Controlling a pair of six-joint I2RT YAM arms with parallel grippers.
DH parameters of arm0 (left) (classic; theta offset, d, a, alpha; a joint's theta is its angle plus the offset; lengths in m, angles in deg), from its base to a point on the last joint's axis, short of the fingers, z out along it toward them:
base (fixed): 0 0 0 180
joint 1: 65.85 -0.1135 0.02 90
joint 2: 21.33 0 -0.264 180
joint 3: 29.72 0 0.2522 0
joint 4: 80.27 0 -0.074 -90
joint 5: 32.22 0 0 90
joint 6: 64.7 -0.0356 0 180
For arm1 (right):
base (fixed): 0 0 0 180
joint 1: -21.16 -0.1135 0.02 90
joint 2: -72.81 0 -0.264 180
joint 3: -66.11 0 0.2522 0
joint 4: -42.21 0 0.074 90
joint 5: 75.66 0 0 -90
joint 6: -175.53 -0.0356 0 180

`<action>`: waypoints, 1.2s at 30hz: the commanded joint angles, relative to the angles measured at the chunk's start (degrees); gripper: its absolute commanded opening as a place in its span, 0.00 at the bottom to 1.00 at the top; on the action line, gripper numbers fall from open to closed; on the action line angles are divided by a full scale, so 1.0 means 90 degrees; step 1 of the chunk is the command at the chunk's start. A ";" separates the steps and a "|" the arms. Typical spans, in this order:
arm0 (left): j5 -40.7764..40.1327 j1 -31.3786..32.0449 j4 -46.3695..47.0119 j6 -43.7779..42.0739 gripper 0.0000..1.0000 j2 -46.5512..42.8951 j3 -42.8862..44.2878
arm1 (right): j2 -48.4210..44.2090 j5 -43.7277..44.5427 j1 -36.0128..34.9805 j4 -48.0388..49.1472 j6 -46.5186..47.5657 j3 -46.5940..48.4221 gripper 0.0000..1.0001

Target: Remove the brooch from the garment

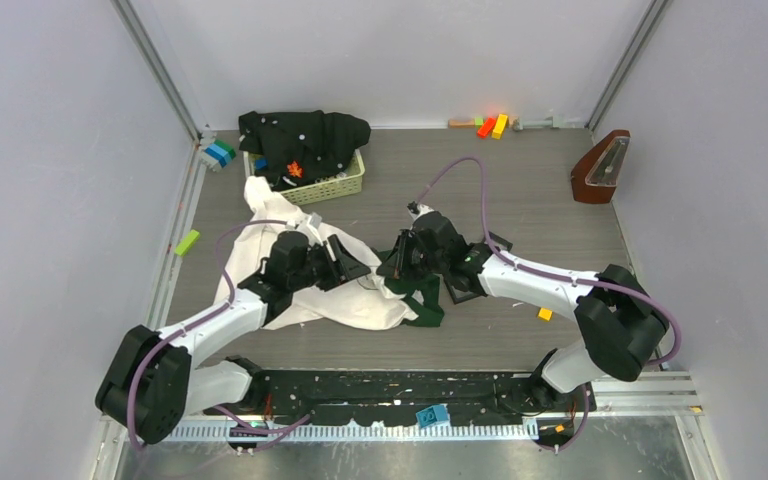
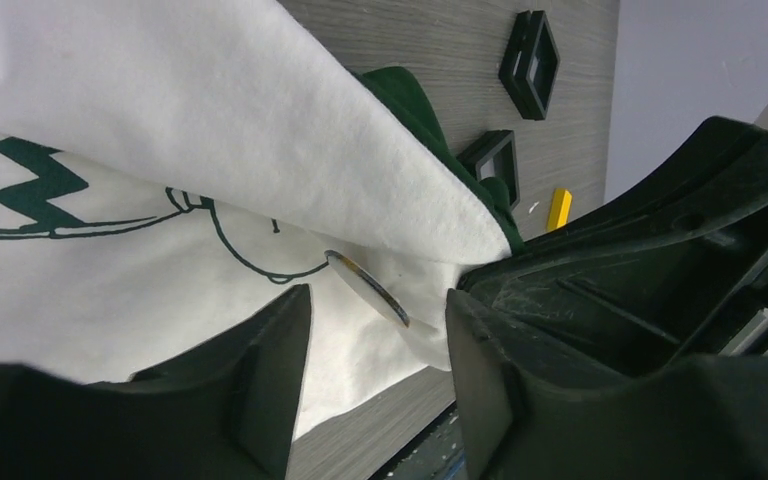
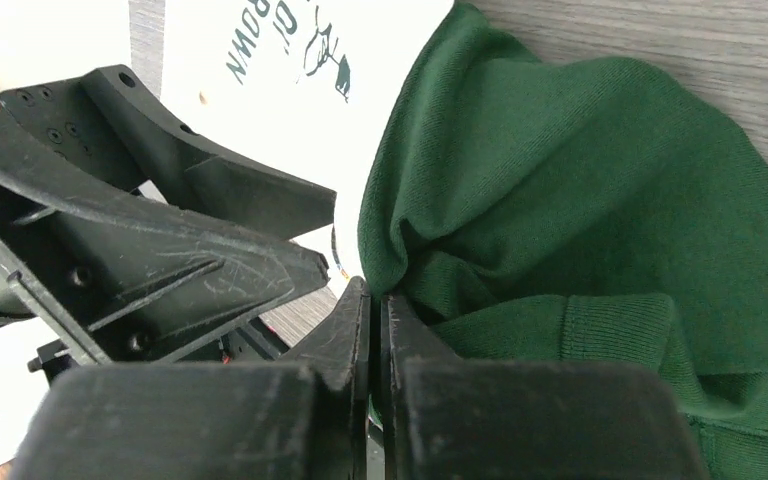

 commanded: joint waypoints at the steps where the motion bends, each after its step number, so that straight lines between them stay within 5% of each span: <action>1: -0.0024 -0.0074 0.0188 -0.0010 0.47 0.0105 0.0291 | -0.0025 -0.0248 0.0003 0.0403 -0.0065 0.0077 0.01; 7: 0.0138 -0.0104 0.0205 -0.0013 0.29 0.0429 0.0295 | -0.0070 -0.0280 0.0001 0.0408 0.0013 0.0054 0.01; 13: 0.0181 -0.0139 0.0035 -0.0169 0.00 0.0516 0.0339 | -0.0187 -0.0267 0.0003 0.0385 0.0066 -0.0006 0.01; 28: 0.0739 -0.0182 -0.0118 -0.0638 0.00 0.0634 0.0298 | 0.0090 -0.0092 0.0003 0.0280 0.0398 -0.0075 0.01; 32: 0.0793 -0.0182 0.0036 -0.0440 0.30 0.0750 0.0197 | 0.0190 -0.0204 0.0003 0.0345 0.0381 -0.0030 0.01; 36: 0.0952 -0.0223 0.0526 -0.0088 0.36 0.0962 0.0066 | 0.0218 -0.0267 0.0001 0.0382 0.0362 -0.0031 0.01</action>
